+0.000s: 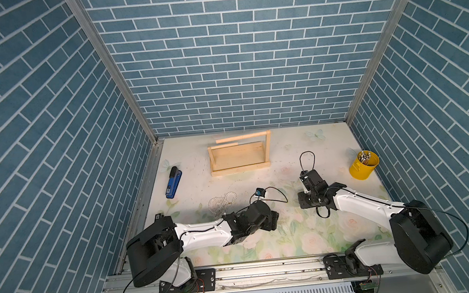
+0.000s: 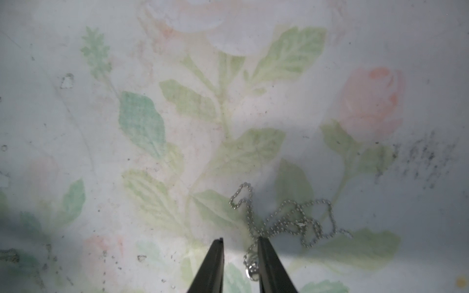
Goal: Hang the necklace on the jewelry display stand
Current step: Pick up the necklace from the center of the board.
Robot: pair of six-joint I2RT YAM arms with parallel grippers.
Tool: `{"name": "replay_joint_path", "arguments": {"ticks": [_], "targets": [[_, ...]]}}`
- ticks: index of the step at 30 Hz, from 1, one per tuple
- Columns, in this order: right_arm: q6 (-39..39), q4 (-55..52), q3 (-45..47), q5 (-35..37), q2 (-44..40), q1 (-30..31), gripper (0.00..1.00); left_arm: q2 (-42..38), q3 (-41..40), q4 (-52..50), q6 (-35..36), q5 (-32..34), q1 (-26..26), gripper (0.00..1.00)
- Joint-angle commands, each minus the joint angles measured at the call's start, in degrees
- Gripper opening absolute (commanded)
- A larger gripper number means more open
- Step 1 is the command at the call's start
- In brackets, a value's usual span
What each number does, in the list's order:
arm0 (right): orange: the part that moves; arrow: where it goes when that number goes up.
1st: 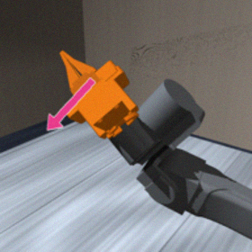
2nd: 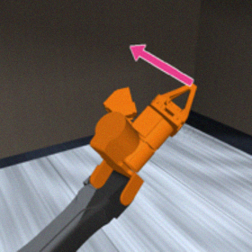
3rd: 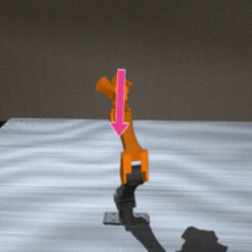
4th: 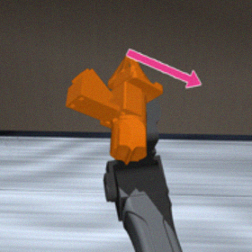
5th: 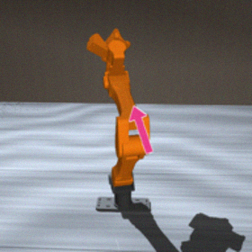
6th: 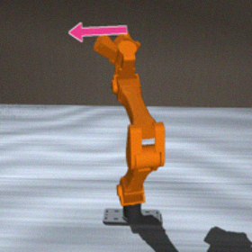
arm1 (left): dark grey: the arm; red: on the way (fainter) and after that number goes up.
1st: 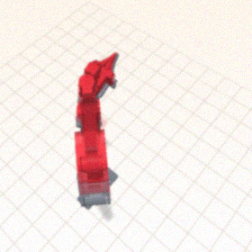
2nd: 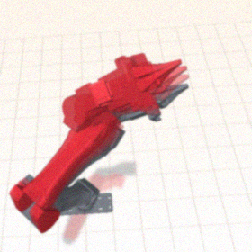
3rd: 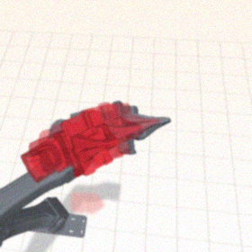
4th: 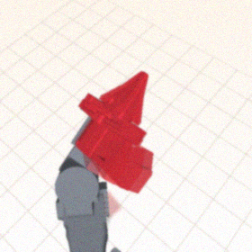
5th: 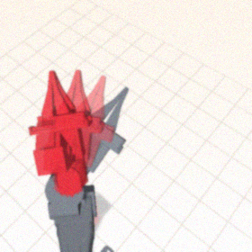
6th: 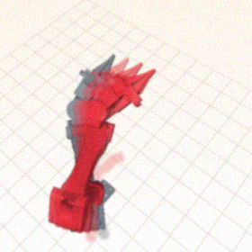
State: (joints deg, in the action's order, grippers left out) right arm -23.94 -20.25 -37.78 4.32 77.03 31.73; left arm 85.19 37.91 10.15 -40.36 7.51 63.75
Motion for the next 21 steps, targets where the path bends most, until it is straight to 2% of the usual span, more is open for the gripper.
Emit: {"name": "replay_joint_path", "arguments": {"ticks": [1, 6, 7, 10, 14, 17, 21], "targets": [[0.9, -1.5, 1.6, 0.2, 0.7, -0.3, 0.3, 0.2, -0.9, 1.3, 0.6, -0.3, -0.3, 0.77], [0.3, 0.5, 4.6, -3.5, 0.1, -0.2, 0.38, 0.2, -1.5, 1.8, 0.3, -0.3, -0.3, 0.79], [0.1, 0.8, 5.2, -3.8, 0.0, -0.2, 0.36, 0.2, -1.7, 1.8, 0.2, -0.4, -0.3, 0.79], [-0.2, 0.9, 5.9, -4.5, -0.6, 0.2, 0.19, 0.0, -1.9, 1.9, 0.0, -0.5, -0.3, 0.79], [-0.7, 0.3, 5.9, -3.9, -2.0, 0.4, 0.05, -0.8, -2.0, 1.6, -0.1, -0.4, -0.3, 0.79], [-1.1, -1.1, 5.0, -3.2, -3.0, 1.2, 0.0, -2.2, -2.2, 0.9, 0.0, 0.2, -0.3, 0.79], [-1.0, -5.6, 1.2, -0.8, -4.3, 3.9, 0.0, -4.8, -2.5, -0.6, 1.5, 2.0, -0.3, 0.81]]}}
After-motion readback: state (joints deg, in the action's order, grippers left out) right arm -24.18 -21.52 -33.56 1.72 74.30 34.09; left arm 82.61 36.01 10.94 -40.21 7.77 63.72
